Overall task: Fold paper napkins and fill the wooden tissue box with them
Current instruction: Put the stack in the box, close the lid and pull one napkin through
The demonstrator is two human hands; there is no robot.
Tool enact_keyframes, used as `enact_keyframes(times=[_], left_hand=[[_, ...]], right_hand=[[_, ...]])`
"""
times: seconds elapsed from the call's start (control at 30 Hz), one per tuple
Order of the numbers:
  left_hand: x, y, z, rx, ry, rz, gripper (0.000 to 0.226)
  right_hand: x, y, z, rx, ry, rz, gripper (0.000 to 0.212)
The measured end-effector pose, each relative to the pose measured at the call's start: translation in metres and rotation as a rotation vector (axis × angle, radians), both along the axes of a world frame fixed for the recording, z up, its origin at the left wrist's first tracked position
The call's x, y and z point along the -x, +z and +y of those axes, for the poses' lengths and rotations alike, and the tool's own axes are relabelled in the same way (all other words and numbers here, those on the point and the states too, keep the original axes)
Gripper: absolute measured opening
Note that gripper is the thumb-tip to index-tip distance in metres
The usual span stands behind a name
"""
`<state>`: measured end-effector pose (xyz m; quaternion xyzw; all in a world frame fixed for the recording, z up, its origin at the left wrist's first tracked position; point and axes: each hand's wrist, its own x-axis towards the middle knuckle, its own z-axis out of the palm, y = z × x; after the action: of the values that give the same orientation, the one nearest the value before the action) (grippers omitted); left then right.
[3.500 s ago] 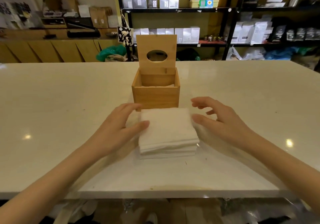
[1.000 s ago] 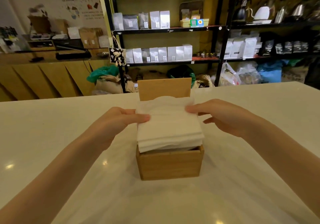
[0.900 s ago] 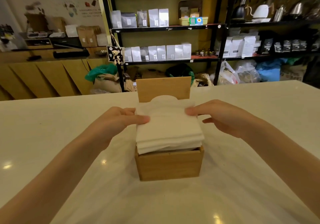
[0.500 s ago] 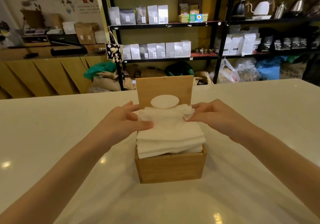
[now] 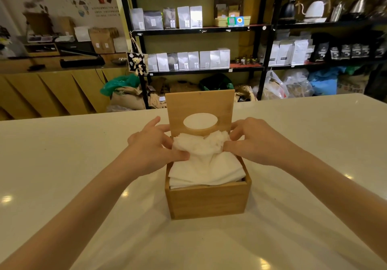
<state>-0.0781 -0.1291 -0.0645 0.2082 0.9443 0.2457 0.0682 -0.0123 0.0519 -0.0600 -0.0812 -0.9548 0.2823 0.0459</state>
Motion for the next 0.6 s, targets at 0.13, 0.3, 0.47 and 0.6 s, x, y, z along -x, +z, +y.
enact_keyframes(times=[0.13,0.3,0.47,0.6], left_hand=[[-0.003,-0.002,0.002,0.092,-0.024,0.049,0.02],[-0.006,-0.002,0.001,0.165,-0.05,0.076,0.021],[-0.02,-0.002,0.0,0.216,-0.095,0.077,0.022],[-0.035,-0.002,0.0,0.268,-0.102,0.102,0.023]], right_hand=[[0.0,-0.006,-0.003,-0.077,0.02,0.031,0.032],[-0.006,-0.012,-0.002,-0.127,0.028,0.075,0.033],[-0.025,-0.006,-0.002,-0.159,0.031,0.031,0.03],[-0.04,-0.003,-0.007,-0.209,0.019,0.024,0.027]])
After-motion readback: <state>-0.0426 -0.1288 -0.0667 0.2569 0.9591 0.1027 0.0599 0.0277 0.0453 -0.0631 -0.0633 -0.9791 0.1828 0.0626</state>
